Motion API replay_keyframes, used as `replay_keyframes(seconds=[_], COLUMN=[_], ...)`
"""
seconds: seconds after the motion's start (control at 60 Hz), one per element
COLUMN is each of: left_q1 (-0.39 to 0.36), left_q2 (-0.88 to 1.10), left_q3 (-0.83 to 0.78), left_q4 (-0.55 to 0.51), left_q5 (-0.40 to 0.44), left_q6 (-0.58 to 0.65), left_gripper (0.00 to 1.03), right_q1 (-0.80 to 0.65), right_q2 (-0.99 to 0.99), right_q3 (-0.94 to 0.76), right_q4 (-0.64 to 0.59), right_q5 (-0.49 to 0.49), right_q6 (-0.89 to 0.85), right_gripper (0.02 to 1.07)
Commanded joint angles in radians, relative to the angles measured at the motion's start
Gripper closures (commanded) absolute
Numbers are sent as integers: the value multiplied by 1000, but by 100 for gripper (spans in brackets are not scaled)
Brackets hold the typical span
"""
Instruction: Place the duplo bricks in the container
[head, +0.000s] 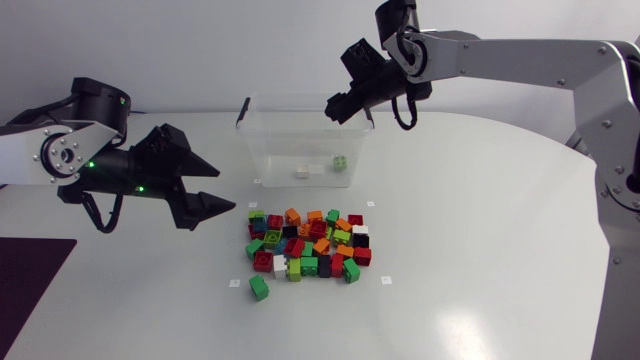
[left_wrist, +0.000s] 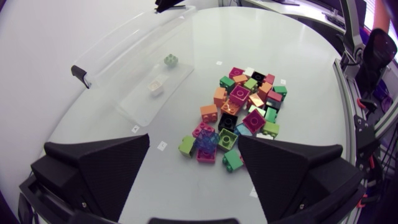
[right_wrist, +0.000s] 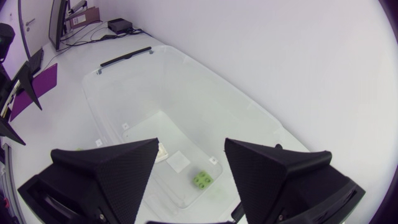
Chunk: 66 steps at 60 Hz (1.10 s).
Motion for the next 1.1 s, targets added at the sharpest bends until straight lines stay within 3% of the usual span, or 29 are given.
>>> replay_keyframes(seconds=[0.0,0.283,0.4,0.6,0.717,1.083], left_q1=[10,-57,-79,-65,-44,-90], left_q2=[32,129,141,216,313,494], left_q3=[-34,-76,-102,-68,43,308], left_q4=[4,5,66,125,37,-207], left_q5=[19,-3,-23,-18,0,43], left_q6=[79,76,69,174,283,415], left_gripper=[4,4,4,4,4,6], right_q1=[8,4,4,8,-3,-39], right_q2=[-84,-331,-446,-645,-745,-877], right_q3=[-43,-322,-451,-696,-811,-1041], right_q4=[-9,43,54,56,47,19], right_q5=[1,1,-2,-45,-84,-137], right_q6=[15,1,-13,-60,-88,-166], right_gripper=[17,17,17,17,17,17])
